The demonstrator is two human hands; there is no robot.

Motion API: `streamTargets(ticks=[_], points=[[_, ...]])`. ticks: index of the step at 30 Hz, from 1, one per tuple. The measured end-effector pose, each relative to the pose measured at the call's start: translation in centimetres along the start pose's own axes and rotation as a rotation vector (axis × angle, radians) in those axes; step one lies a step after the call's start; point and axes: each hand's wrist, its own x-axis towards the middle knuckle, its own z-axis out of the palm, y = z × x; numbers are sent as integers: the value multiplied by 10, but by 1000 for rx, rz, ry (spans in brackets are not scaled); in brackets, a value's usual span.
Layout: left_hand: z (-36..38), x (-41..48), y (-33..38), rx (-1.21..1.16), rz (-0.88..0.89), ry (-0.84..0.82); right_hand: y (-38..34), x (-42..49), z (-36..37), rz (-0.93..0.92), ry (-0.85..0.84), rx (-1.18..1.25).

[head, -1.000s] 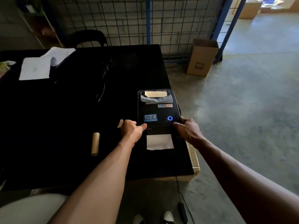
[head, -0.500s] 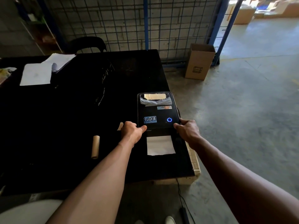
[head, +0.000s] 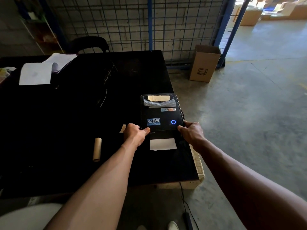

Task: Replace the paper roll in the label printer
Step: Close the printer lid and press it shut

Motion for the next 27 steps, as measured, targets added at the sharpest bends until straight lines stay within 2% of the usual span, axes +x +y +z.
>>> streamTargets(ticks=[27], points=[[-3,-10,3,-31,-7,-4,11,14,5,3,-3,51]])
